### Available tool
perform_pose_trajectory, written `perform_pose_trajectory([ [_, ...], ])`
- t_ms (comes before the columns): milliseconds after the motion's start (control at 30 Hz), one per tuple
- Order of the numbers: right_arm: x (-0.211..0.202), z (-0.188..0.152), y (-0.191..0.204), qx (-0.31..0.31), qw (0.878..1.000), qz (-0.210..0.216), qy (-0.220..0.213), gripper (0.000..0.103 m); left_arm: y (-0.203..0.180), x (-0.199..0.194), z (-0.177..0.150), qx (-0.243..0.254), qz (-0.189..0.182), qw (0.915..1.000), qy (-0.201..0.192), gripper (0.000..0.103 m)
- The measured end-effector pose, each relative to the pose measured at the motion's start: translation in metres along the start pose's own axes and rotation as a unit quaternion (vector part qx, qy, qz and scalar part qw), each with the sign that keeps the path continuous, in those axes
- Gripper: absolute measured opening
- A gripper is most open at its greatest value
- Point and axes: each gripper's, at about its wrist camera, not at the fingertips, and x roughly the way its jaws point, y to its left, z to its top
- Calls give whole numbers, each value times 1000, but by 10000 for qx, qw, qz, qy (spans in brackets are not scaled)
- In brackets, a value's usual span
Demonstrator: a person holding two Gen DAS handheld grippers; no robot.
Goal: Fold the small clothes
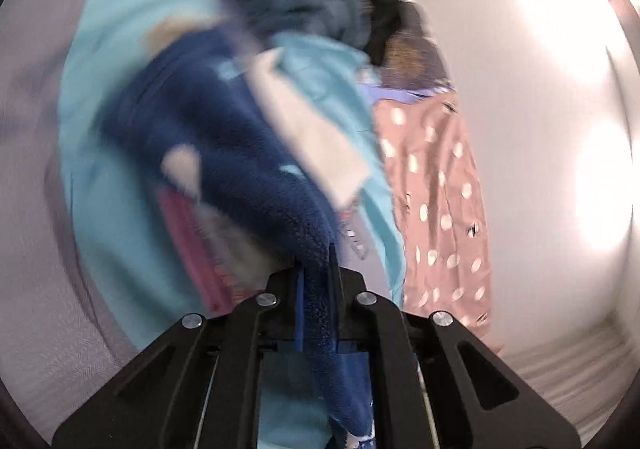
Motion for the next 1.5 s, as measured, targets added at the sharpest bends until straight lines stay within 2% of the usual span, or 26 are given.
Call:
perform_pose_trajectory([
  [67, 2, 1, 0, -10, 10000, 44, 28, 101, -36, -9, -9, 634, -71, 9979, -140, 8],
  [133, 1, 2, 0, -18, 10000, 74, 0, 101, -82, -10, -28, 1358, -242, 9903, -162, 8],
  [233, -2, 5, -4, 27, 9999, 58, -81, 101, -144, -2, -78, 2349, -625, 9700, 78, 8],
  [300, -3, 5, -10, 115, 9999, 6, -90, 101, -176, 8, -125, 3076, -860, 9466, 434, 8],
  [367, -2, 4, -19, 225, 9997, -71, -48, 101, -199, 18, -179, 4024, -864, 9084, 739, 8],
  [467, 0, 2, -31, 343, 9993, -141, 34, 101, -211, 36, -276, 5828, -273, 8082, 806, 13],
  [500, 1, 2, -36, 372, 9992, -164, 61, 101, -208, 42, -308, 6422, -67, 7620, 829, 16],
  [533, 1, 2, -38, 379, 9991, -187, 71, 101, -202, 44, -333, 6843, 32, 7239, 883, 24],
  [600, 3, 2, -43, 331, 9991, -251, 77, 101, -181, 46, -361, 7440, 150, 6615, 925, 35],
  [633, 4, 3, -43, 286, 9992, -265, 86, 101, -176, 43, -367, 7575, 179, 6465, 885, 42],
  [667, 6, 5, -43, 205, 9994, -234, 119, 101, -170, 38, -370, 7660, 191, 6371, 830, 43],
  [700, 8, 7, -43, 147, 9996, -173, 148, 101, -166, 36, -362, 7642, 181, 6394, 829, 43],
  [733, 10, 12, -42, 94, 9998, -65, 169, 101, -164, 32, -354, 7573, 185, 6475, 829, 43],
  [767, 11, 18, -40, 48, 9998, 77, 166, 101, -165, 26, -346, 7485, 208, 6578, 815, 43],
  [800, 11, 23, -37, 9, 9997, 175, 160, 100, -165, 17, -335, 7327, 248, 6755, 788, 44],
  [833, 11, 31, -33, -67, 9994, 299, 136, 99, -163, 7, -324, 7144, 289, 6951, 752, 44],
  [900, 8, 50, -15, -422, 9974, 586, -32, 78, -152, -15, -304, 6700, 369, 7386, 648, 49],
  [933, 7, 57, -3, -663, 9953, 695, -115, 71, -146, -21, -284, 6353, 430, 7691, 552, 53],
  [967, 5, 65, 14, -1013, 9911, 840, -214, 56, -139, -25, -265, 5983, 490, 7986, 427, 54],
  [1000, 5, 70, 32, -1342, 9854, 1007, -284, 43, -133, -27, -253, 5739, 547, 8164, 333, 54],
  [1067, 8, 79, 69, -1914, 9710, 1377, -386, 39, -116, -26, -221, 5097, 697, 8571, 282, 54],
  [1133, 13, 86, 105, -2350, 9551, 1753, -435, 43, -106, -20, -203, 4742, 774, 8758, 466, 54],
  [1200, 20, 91, 139, -2714, 9405, 2012, -366, 67, -100, -13, -197, 4629, 776, 8813, 554, 54],
  [1267, 29, 95, 170, -3025, 9290, 2110, -311, 68, -95, -3, -194, 4526, 824, 8846, 769, 54],
  [1433, 64, 98, 237, -3772, 9083, 1800, -188, 69, -74, 14, -189, 4225, 804, 8951, 1174, 54],
  [1500, 76, 99, 252, -3942, 9028, 1709, -189, 67, -65, 20, -185, 4040, 962, 9015, 1221, 53],
])
